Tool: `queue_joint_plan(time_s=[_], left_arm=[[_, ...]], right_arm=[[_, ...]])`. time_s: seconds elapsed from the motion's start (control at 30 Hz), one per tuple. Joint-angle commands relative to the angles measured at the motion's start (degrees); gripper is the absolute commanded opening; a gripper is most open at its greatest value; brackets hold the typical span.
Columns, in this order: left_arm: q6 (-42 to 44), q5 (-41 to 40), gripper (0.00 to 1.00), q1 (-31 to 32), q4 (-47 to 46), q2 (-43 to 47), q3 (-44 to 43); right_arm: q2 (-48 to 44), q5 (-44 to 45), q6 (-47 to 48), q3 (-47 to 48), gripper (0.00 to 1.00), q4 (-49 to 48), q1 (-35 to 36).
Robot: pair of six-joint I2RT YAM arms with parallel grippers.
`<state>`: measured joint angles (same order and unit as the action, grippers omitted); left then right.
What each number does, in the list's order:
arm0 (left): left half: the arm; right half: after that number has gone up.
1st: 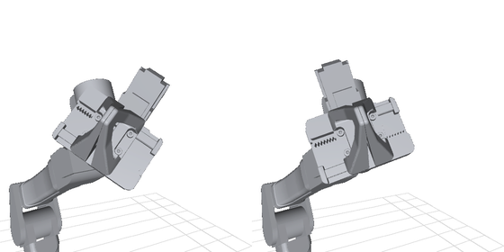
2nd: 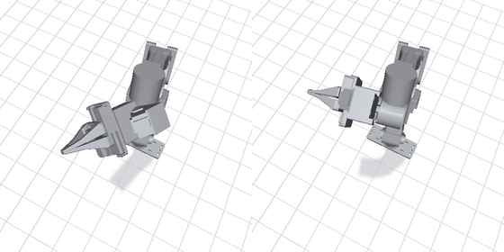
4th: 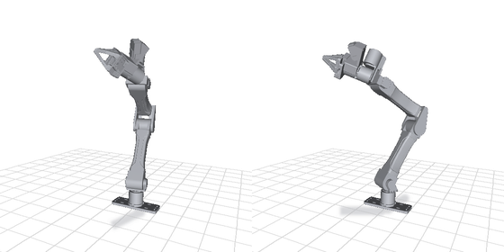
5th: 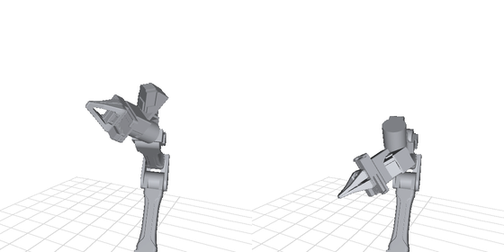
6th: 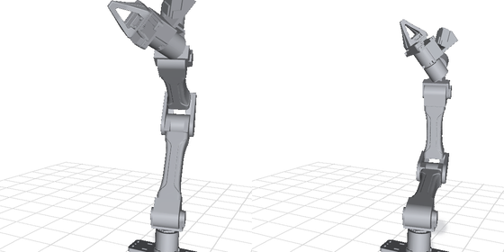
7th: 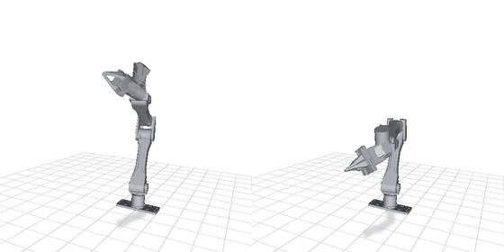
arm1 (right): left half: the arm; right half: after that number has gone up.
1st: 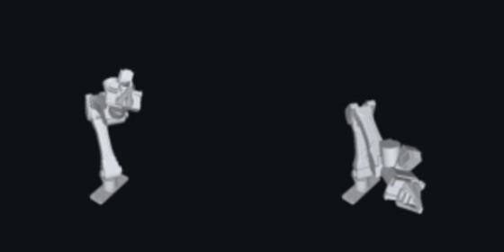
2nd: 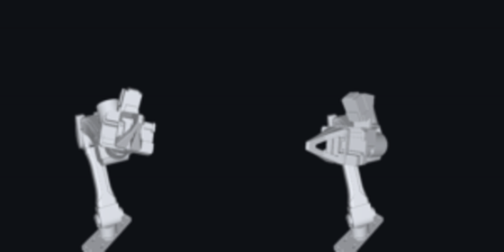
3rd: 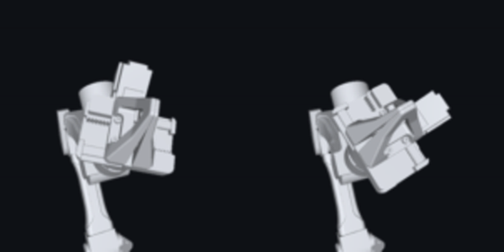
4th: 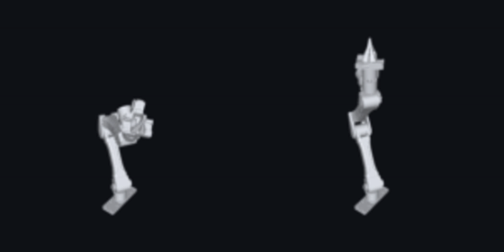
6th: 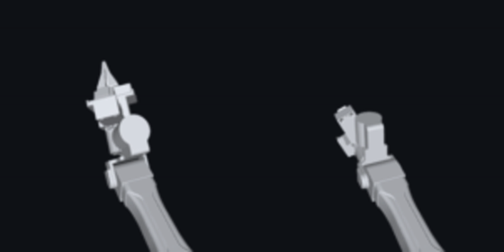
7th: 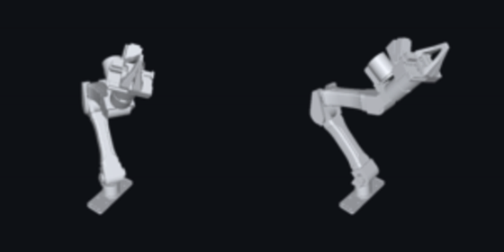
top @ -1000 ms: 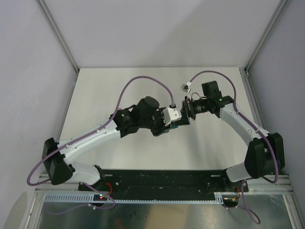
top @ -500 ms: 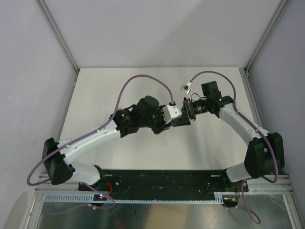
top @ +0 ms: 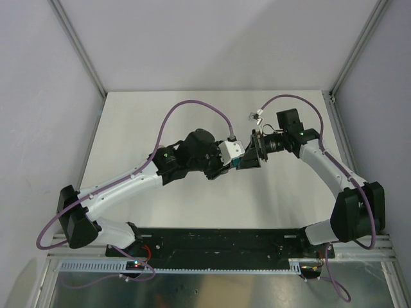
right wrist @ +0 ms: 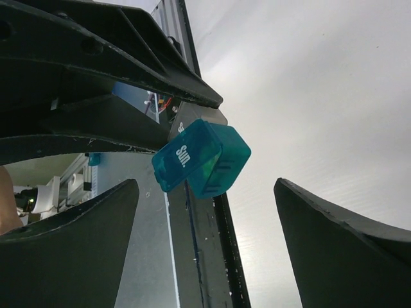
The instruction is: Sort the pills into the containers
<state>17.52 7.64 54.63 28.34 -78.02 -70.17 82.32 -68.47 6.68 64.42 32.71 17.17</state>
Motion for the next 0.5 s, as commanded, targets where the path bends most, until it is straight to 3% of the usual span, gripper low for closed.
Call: queue_joint_plan(time_s=[0.0, 0.47], left_arm=[[-0.3, -0.5, 0.00, 0.4, -2.4, 0.2, 0.2], [0.1, -1.2, 0.00, 1.8, -2.3, 0.6, 0.3]], right_arm=[[-2.4, -1.4, 0.1, 3.4, 0.93, 0.3, -1.3], [2.9, -2.0, -4.3, 8.1, 0.92, 0.1, -1.2]])
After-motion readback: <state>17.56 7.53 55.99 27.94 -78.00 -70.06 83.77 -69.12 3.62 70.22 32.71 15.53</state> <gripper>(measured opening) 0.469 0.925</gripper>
